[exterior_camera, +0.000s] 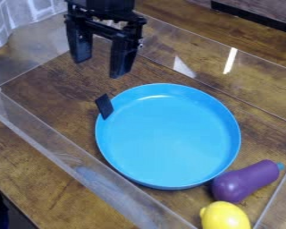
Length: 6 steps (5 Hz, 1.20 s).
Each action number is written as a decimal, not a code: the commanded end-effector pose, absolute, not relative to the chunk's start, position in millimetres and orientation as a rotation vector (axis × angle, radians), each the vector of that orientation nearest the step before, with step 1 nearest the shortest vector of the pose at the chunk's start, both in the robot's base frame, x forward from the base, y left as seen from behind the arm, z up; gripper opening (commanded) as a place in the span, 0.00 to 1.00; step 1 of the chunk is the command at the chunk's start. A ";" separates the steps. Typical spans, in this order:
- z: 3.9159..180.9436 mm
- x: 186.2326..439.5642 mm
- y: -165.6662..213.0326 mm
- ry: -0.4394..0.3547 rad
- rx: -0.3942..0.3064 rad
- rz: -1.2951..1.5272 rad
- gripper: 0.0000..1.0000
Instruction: Move the carrot to the right side
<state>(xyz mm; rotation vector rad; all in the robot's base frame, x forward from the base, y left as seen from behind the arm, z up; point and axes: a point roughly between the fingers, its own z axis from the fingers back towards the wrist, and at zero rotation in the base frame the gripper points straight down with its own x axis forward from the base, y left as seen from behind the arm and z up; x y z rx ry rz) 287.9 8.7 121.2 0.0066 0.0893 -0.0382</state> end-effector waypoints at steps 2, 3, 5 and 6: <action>126.9 288.2 18.9 0.053 0.012 -0.041 1.00; 125.2 288.4 20.9 0.051 0.014 -0.047 1.00; 122.0 289.2 25.8 0.044 0.020 -0.067 1.00; 120.2 289.8 27.9 0.040 0.024 -0.080 1.00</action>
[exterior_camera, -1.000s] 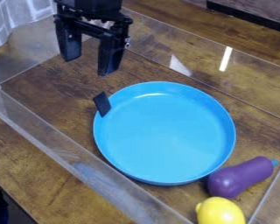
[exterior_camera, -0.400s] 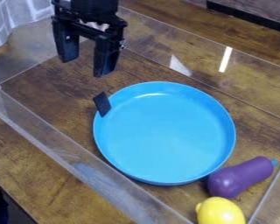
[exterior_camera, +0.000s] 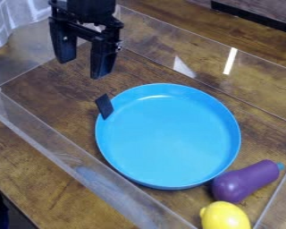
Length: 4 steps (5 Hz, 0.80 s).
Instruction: Move the carrot to the right side
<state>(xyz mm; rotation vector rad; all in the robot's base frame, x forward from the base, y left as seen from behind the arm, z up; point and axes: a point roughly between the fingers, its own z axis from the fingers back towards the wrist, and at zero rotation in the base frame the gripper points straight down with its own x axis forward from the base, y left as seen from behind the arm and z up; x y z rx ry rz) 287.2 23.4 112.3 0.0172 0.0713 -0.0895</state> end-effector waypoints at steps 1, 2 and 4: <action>118.2 290.9 29.6 0.038 0.028 -0.090 1.00; 115.9 292.2 31.1 0.035 0.032 -0.103 1.00; 111.7 294.9 33.7 0.028 0.040 -0.126 1.00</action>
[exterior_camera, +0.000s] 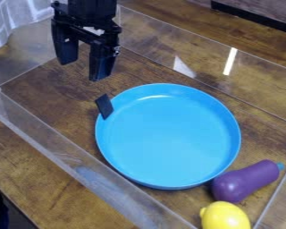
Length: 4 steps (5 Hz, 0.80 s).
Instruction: Move the carrot to the right side
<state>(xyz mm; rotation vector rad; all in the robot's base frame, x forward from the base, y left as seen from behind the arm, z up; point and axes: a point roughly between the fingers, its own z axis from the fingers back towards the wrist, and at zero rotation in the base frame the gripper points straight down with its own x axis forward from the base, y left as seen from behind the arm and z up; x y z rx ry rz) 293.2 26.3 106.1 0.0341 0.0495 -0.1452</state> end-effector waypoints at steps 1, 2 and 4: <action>109.8 296.1 35.4 0.024 0.044 -0.139 1.00; 107.9 297.4 36.8 0.020 0.047 -0.155 1.00; 103.7 299.9 38.9 0.015 0.052 -0.174 1.00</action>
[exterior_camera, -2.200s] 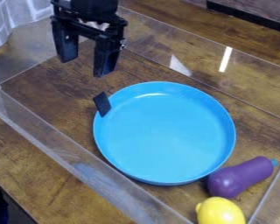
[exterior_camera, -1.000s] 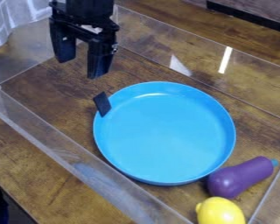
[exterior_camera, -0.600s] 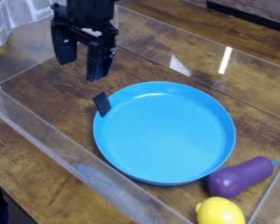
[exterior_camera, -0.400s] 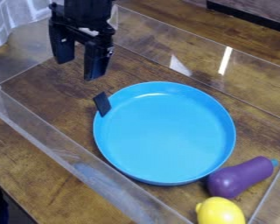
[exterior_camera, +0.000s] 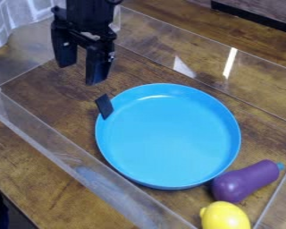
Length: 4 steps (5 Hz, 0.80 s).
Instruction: Move the carrot to the right side
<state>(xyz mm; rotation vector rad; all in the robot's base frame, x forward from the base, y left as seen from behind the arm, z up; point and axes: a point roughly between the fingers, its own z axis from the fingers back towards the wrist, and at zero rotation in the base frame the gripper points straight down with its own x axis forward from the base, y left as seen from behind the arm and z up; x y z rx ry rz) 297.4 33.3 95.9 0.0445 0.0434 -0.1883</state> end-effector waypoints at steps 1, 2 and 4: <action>101.6 300.9 39.7 0.013 0.053 -0.184 1.00; 99.7 302.1 40.6 0.011 0.055 -0.195 1.00; 95.7 304.8 41.8 0.008 0.056 -0.223 1.00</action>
